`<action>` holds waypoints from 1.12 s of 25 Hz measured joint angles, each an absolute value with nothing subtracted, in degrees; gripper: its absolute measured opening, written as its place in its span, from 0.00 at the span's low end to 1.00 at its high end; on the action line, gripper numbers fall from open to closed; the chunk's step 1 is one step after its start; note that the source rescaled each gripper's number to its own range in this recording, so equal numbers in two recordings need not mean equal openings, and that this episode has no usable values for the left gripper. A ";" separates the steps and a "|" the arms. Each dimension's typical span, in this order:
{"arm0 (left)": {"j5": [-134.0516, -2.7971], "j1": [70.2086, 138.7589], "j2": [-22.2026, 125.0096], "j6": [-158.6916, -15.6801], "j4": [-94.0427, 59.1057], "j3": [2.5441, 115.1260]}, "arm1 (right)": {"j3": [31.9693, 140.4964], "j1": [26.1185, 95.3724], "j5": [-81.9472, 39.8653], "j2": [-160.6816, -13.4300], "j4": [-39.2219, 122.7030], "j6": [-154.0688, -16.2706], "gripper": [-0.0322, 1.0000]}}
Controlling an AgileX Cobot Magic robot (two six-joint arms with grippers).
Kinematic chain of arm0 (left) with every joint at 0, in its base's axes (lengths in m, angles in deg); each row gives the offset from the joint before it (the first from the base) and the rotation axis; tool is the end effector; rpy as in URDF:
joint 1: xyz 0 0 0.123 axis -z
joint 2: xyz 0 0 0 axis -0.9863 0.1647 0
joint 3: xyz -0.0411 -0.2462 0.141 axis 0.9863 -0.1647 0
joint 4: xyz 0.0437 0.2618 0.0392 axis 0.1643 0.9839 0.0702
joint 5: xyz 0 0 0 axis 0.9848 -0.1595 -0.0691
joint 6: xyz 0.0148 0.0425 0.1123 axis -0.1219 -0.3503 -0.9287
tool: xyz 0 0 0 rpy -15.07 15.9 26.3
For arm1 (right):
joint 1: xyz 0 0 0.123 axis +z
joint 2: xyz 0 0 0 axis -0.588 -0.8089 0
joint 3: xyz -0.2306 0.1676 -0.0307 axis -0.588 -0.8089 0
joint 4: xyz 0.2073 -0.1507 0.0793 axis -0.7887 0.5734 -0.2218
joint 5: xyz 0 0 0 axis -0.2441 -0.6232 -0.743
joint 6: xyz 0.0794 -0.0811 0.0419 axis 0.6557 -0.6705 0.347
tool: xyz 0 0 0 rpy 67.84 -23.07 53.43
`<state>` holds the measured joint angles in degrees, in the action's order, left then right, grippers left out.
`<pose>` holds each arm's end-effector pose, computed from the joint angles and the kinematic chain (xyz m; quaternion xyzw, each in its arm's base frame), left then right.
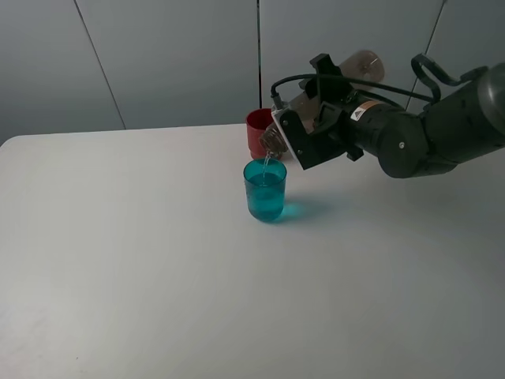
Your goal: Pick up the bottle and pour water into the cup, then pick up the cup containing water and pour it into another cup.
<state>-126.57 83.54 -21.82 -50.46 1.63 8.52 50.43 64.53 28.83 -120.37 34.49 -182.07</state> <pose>0.0324 0.0087 0.2732 -0.0001 0.8547 0.0230 0.5187 0.3558 0.1698 0.1351 -0.7277 0.3434 -0.4306 0.4087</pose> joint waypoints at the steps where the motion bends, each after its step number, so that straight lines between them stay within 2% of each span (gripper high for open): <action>1: -126.57 83.54 -21.82 -50.46 1.63 8.52 | 50.43 64.53 28.83 -120.37 34.49 -182.07 0.06; 17: -126.57 83.54 -21.82 -50.46 1.63 8.52 | 48.63 64.53 28.12 -120.41 35.12 -177.48 0.06; 23: -126.57 83.54 -21.82 -50.46 1.63 8.52 | 48.63 64.53 28.12 -120.41 35.13 -163.37 0.06; 28: -126.57 83.54 -21.82 -50.46 1.63 8.52 | 48.63 64.53 27.28 -119.73 34.95 -142.62 0.06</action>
<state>-126.57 83.54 -21.82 -50.46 1.63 8.52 48.63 64.53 27.28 -119.73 34.95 -142.62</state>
